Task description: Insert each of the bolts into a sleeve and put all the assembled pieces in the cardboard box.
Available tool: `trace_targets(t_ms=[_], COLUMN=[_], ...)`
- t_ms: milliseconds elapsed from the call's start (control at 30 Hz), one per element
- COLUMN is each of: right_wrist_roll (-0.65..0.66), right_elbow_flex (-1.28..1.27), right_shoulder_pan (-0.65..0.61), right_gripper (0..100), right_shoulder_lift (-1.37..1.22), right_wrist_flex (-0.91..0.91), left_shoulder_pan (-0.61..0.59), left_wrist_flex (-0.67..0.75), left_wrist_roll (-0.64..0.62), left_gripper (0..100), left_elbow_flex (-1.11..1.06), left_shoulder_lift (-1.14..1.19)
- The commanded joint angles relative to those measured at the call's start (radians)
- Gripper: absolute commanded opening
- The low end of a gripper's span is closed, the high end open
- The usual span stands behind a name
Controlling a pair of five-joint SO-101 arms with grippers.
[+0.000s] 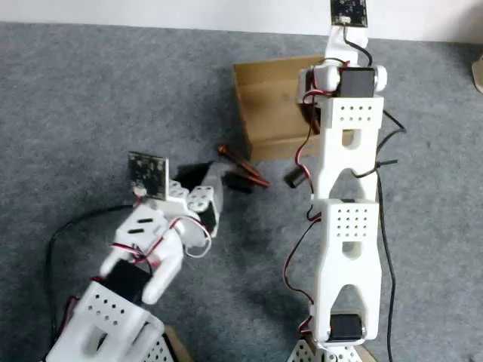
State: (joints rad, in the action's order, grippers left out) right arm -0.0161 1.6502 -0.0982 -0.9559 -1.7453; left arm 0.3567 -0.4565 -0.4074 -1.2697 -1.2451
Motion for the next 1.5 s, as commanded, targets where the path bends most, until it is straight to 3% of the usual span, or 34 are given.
trace_targets(t_ms=[0,300,600,967,1467], right_wrist_roll=[-0.008,-0.008,-0.012,-0.003,-0.002], right_elbow_flex=[0.139,0.070,-0.372,-0.591,-0.993], right_shoulder_pan=[0.001,-0.031,-0.059,-0.036,-0.042], right_gripper=[12.6,3.6,3.5,3.5,3.0], right_shoulder_lift=[0.050,0.051,0.249,0.498,0.746], right_wrist_flex=[-0.018,-0.021,-0.016,-0.018,-0.016], left_shoulder_pan=[-0.062,-0.091,-0.091,-0.151,-0.200], left_wrist_flex=[-0.095,-0.344,-0.532,-0.535,-0.542], left_wrist_roll=[0.002,0.000,-0.031,-0.069,-0.072], left_gripper=[1,1,1,1,1], left_elbow_flex=[0.108,0.124,0.232,0.397,0.499], left_shoulder_lift=[-0.010,-0.008,0.048,0.535,0.618])
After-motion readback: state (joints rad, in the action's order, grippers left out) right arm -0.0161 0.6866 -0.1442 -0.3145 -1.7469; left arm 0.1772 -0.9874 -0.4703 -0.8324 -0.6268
